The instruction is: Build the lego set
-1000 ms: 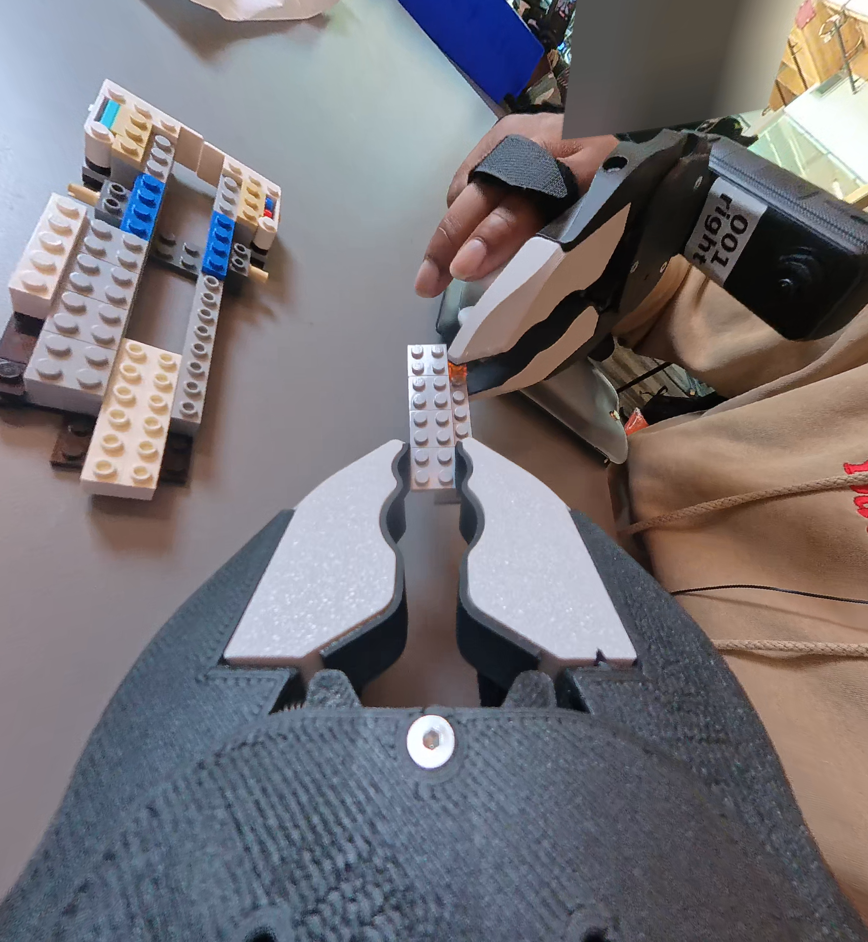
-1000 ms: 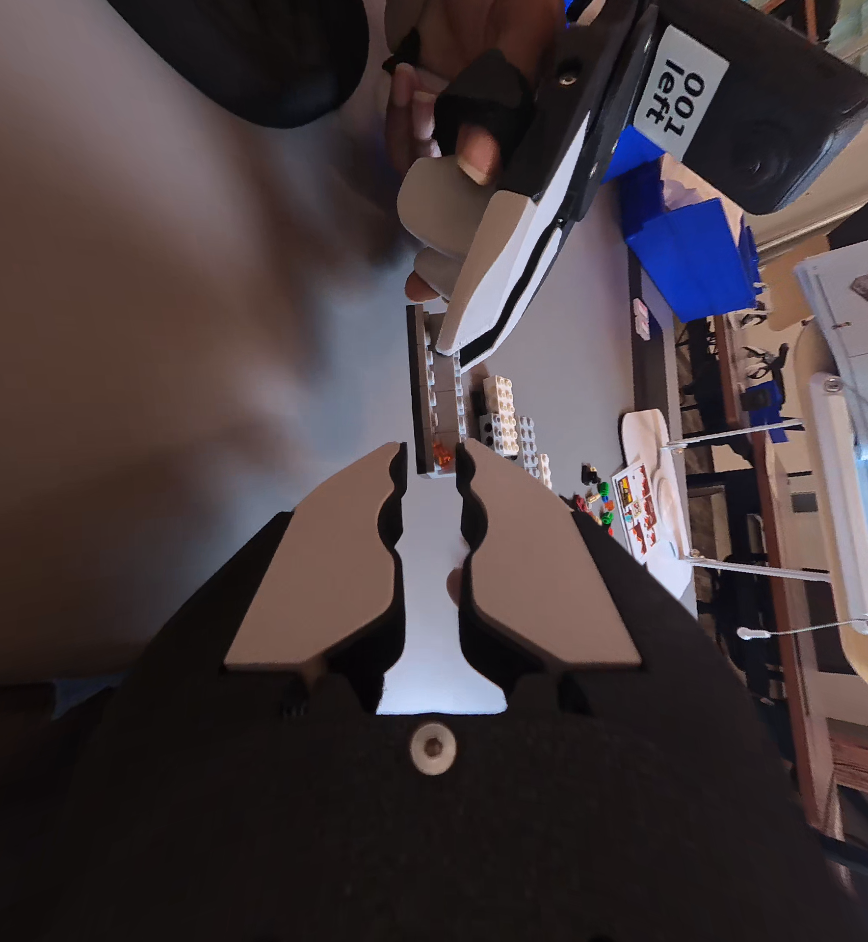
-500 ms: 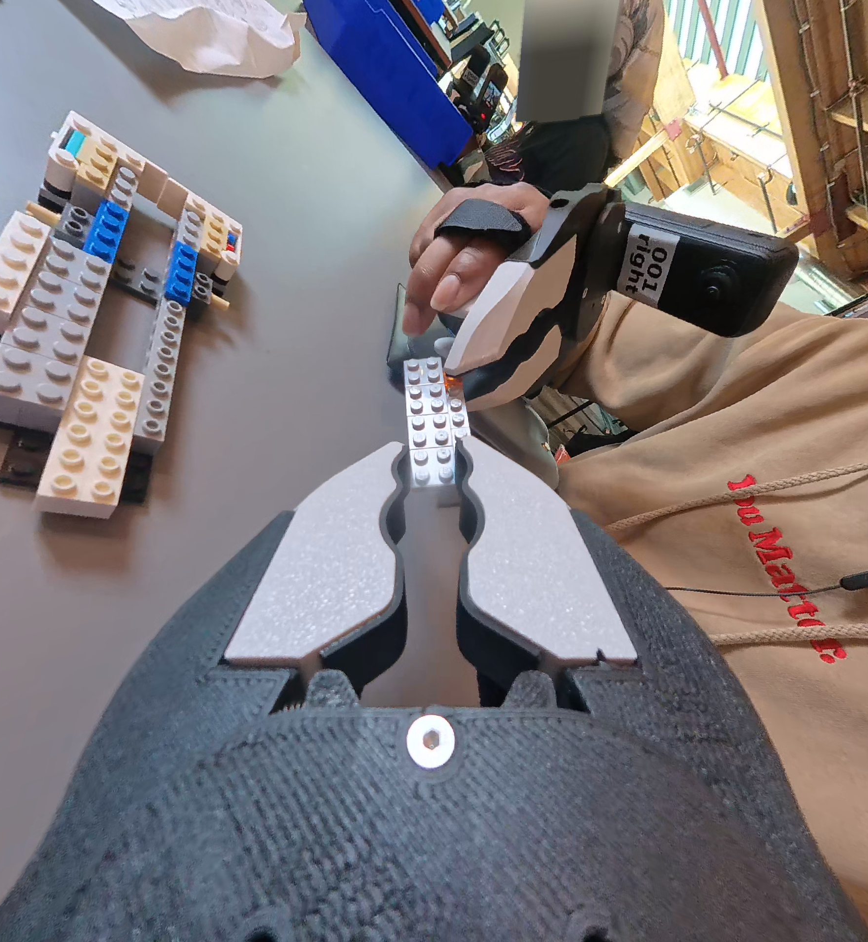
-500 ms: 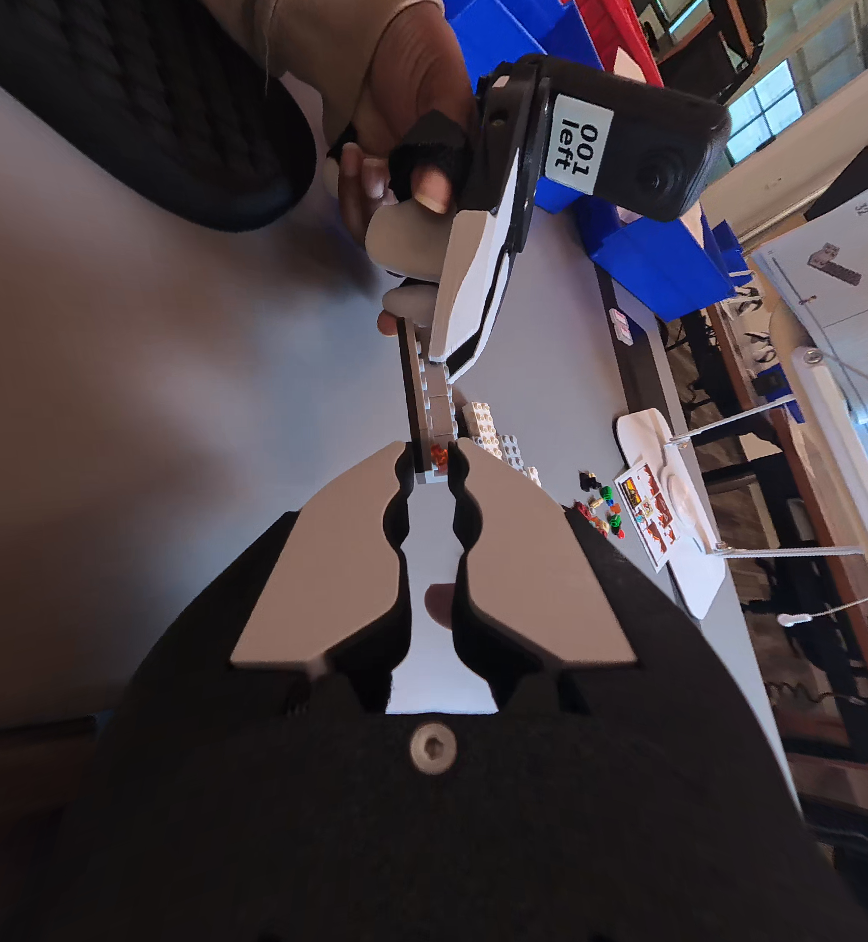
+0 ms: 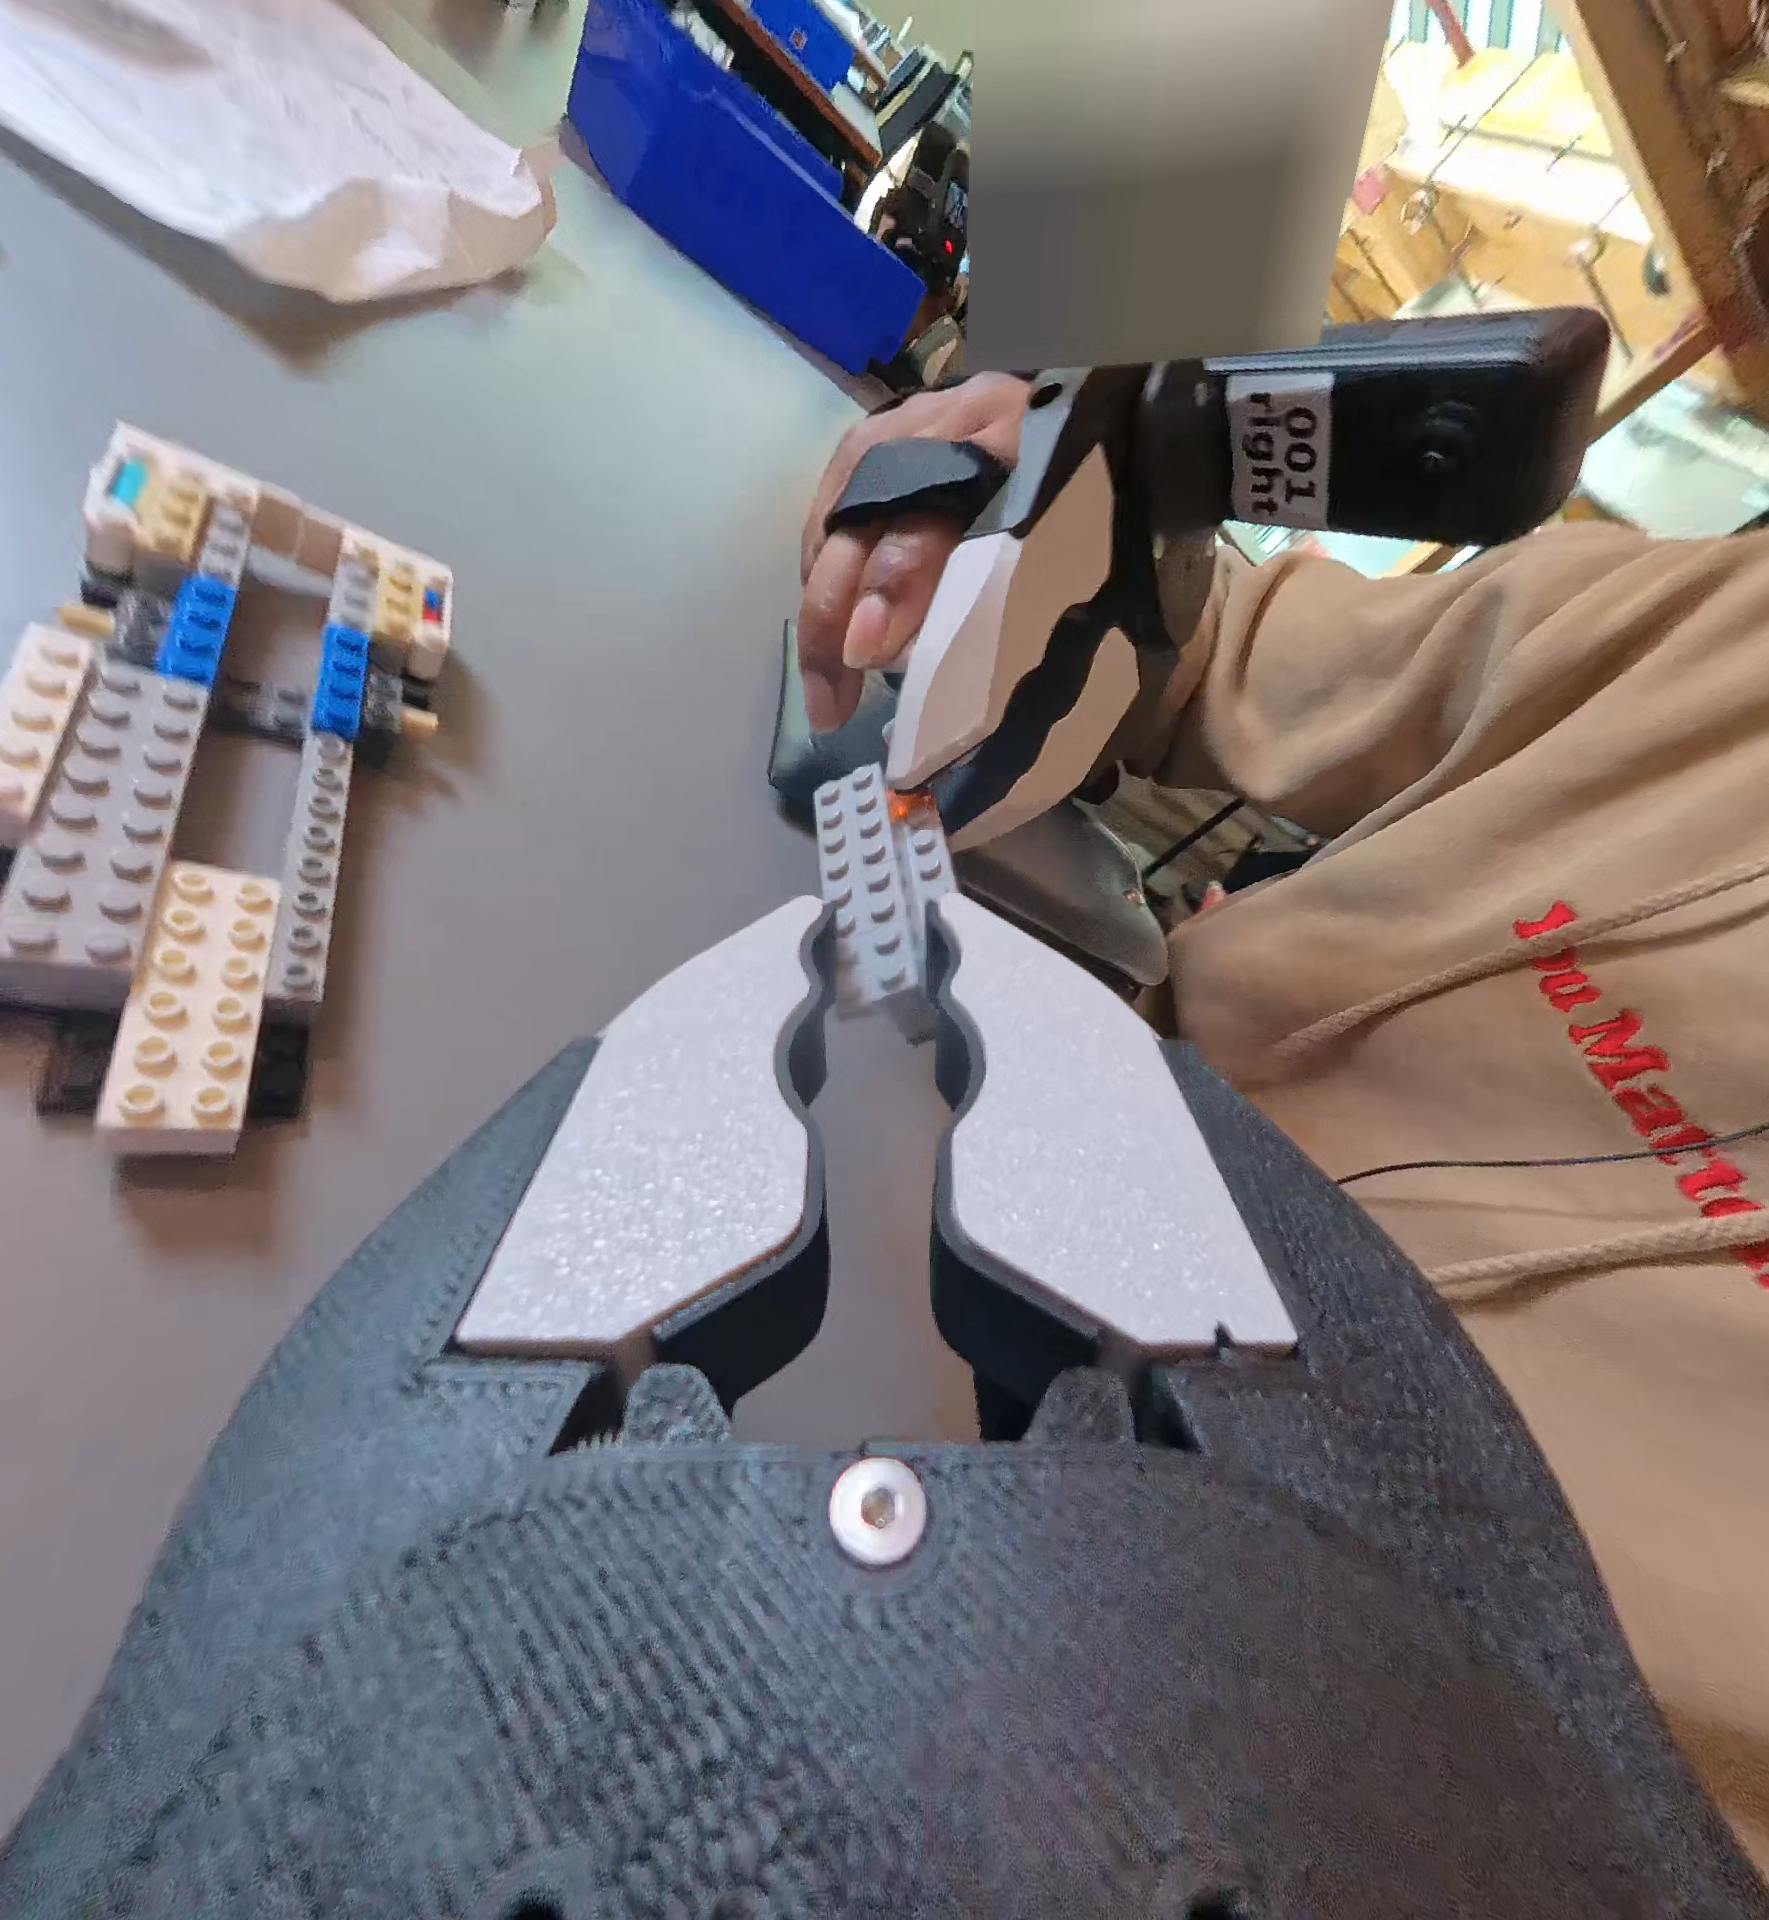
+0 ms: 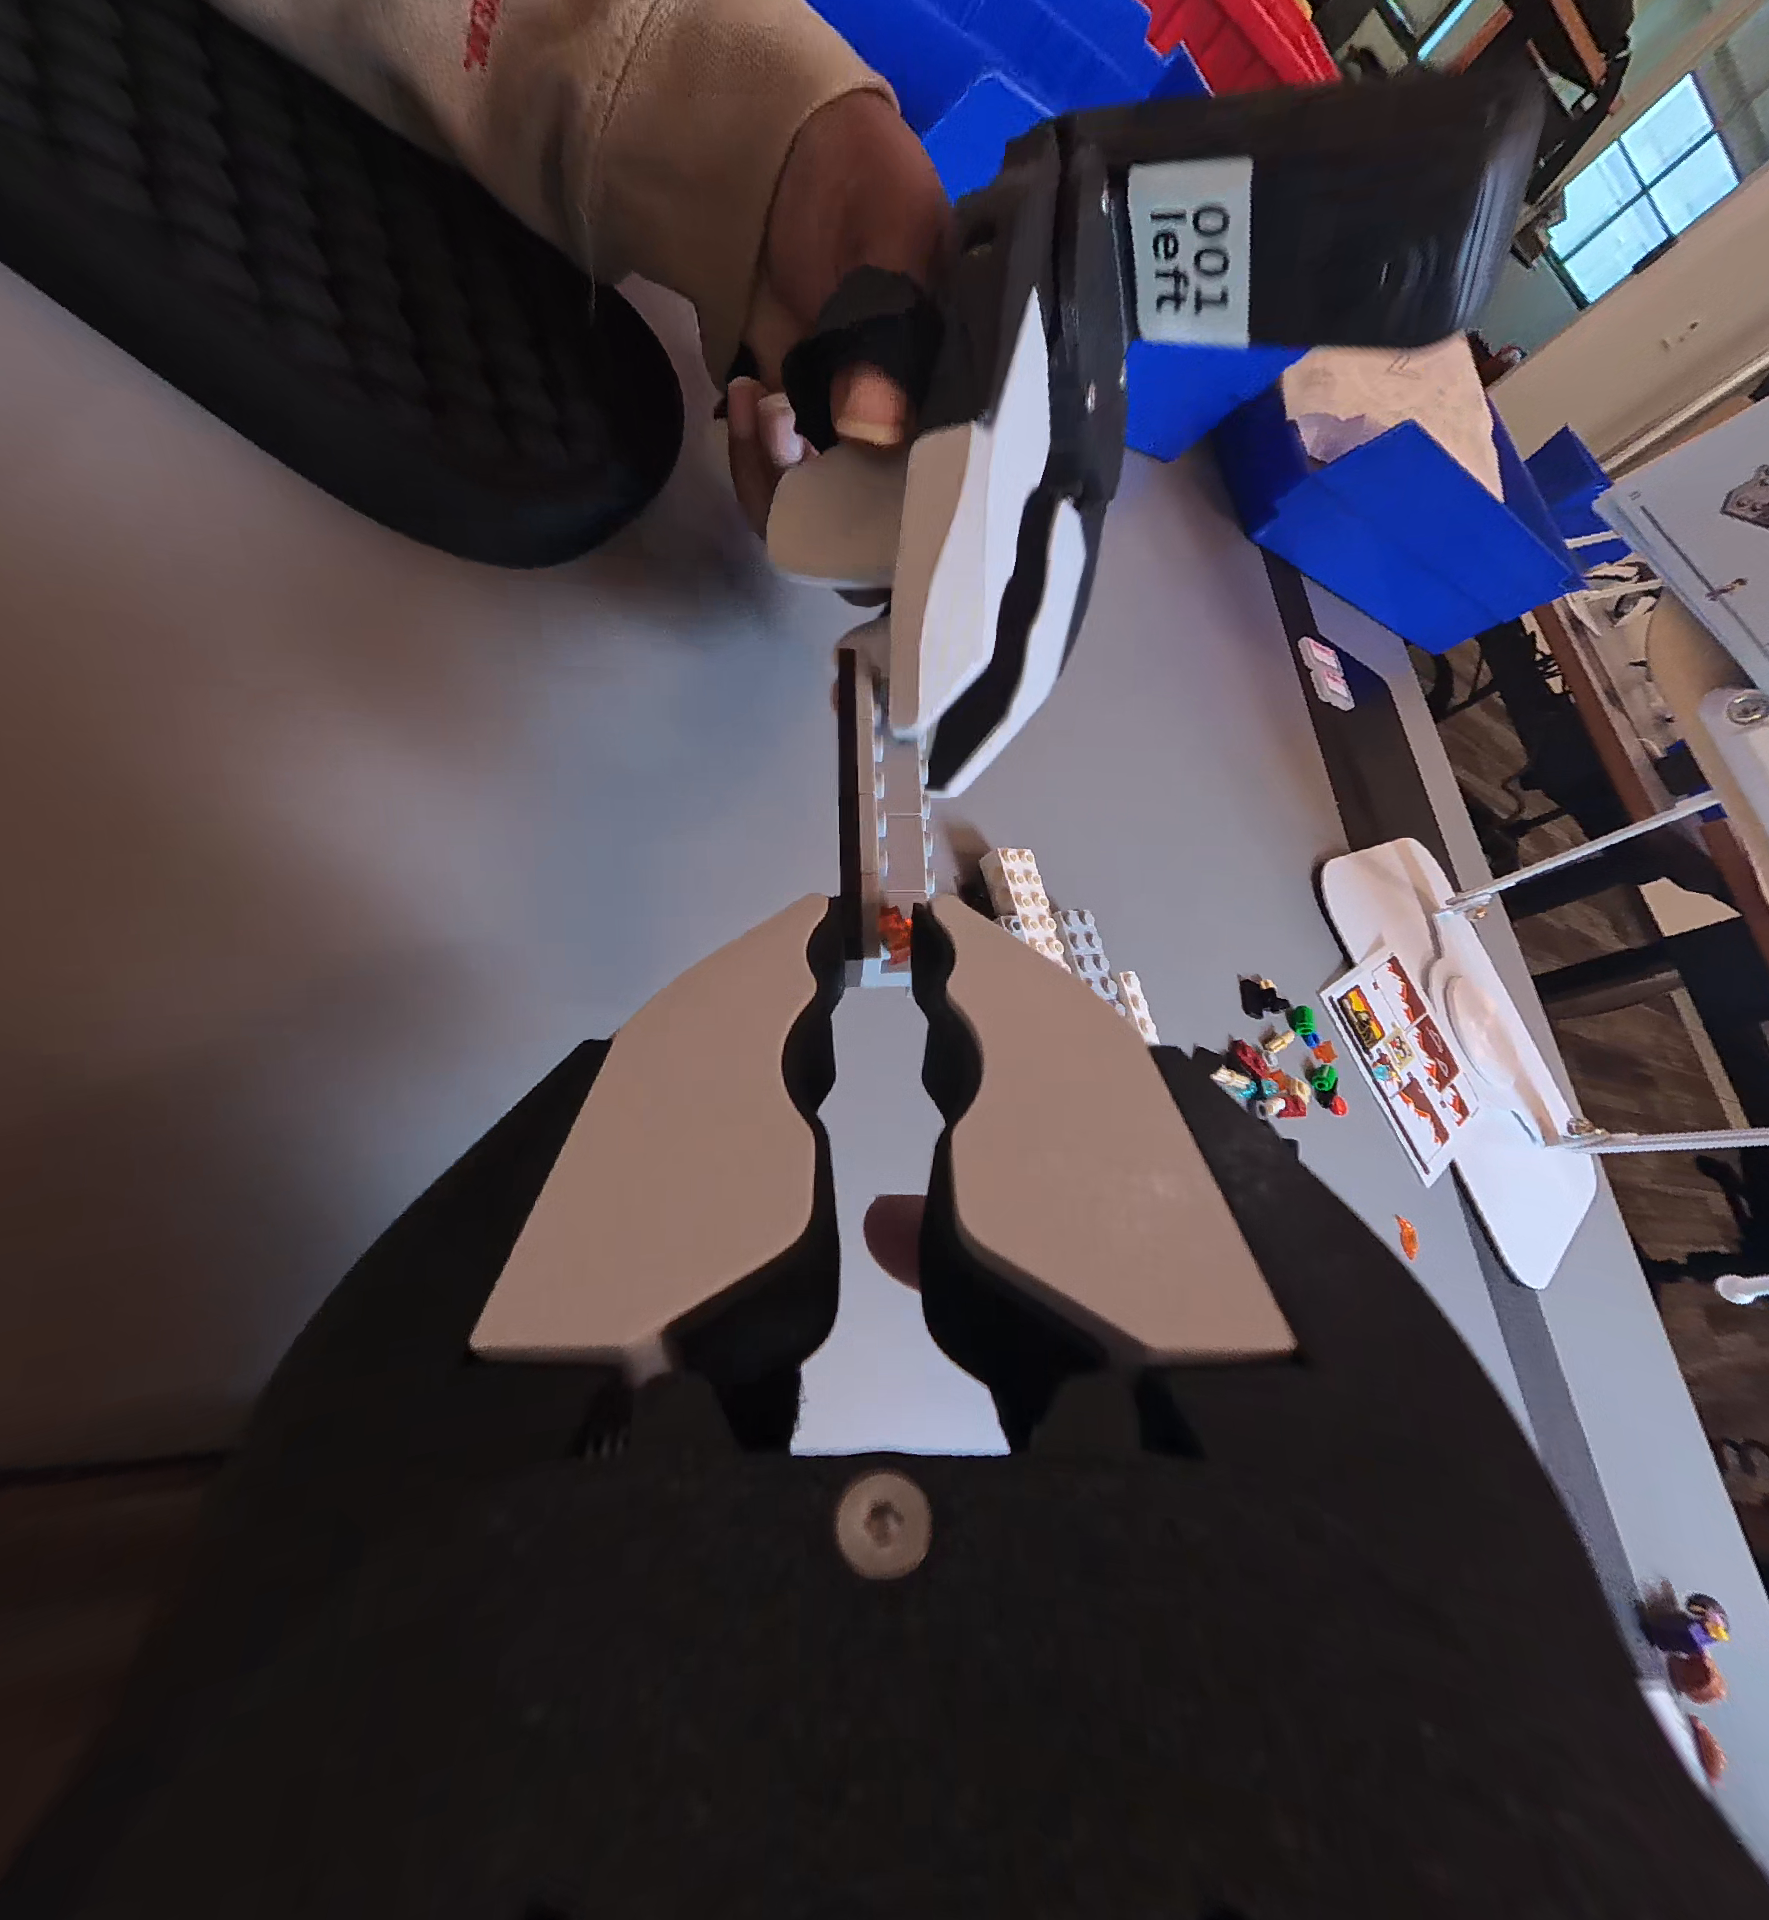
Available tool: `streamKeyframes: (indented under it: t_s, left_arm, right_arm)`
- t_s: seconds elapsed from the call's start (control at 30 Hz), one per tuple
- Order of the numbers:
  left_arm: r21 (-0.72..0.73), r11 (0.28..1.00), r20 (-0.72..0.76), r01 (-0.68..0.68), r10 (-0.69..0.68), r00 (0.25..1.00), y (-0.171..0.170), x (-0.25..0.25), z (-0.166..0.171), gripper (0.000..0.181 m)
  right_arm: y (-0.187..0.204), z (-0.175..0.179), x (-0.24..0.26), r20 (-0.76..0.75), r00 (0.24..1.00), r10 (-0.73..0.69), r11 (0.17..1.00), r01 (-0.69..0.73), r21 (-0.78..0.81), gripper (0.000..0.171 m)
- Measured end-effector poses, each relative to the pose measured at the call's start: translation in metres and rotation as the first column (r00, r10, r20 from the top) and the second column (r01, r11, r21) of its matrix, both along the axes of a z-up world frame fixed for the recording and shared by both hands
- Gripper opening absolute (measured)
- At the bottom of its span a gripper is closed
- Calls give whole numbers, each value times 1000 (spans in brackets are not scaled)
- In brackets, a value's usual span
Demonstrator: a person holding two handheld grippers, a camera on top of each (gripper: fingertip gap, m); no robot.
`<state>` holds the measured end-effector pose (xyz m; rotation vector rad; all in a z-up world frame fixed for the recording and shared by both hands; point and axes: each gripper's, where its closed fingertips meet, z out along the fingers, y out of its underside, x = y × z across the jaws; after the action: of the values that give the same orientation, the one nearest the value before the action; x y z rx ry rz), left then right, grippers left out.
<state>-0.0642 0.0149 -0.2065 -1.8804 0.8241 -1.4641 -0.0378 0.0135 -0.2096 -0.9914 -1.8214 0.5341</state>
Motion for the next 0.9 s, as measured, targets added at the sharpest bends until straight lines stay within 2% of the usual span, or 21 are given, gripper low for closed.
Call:
streamKeyframes:
  t_s: [0.1, 0.17, 0.23, 0.3, 0.33, 0.37, 0.53, 0.67, 0.9]
  left_arm:
    - [193, 981, -46, -21, 31, 998, -3, -1, 15, 45]
    - [354, 935, -133, -18, 70, 989, -4, 2, 16, 55]
    - [499, 866, -265, 17, 134, 955, -3, 8, 5, 57]
    - [599, 798, -351, 68, 186, 918, -2, 15, -6, 44]
    - [633, 770, -359, 82, 198, 912, -3, 19, -6, 30]
    - [662, 745, -354, 75, 223, 908, -1, 21, -5, 23]
    - [758, 652, -289, 32, 291, 912, 3, 20, 13, 21]
    - [816, 577, -241, 17, 314, 918, -1, 23, 27, 20]
    - [859, 512, -160, -14, 294, 942, -10, 27, 47, 20]
  right_arm:
    - [1, 5, 3, -13, 1000, 0, 1000, -1, -23, 12]
    - [3, 7, 4, -15, 1000, -3, 999, 2, -46, 12]
    - [2, 7, 4, -14, 1000, 0, 997, -1, -71, 12]
    - [1, 6, 4, -11, 1000, 3, 996, -4, -89, 12]
    - [0, 6, 3, -9, 1000, 4, 995, -5, -96, 12]
    - [-1, 6, 3, -8, 1000, 7, 995, -8, -104, 12]
    - [2, 22, 3, -73, 997, -15, 982, 1, -189, 12]
    - [-2, 34, 6, -102, 995, -7, 983, -12, -186, 12]
    - [-10, 53, 10, -157, 987, 27, 984, -54, -169, 12]
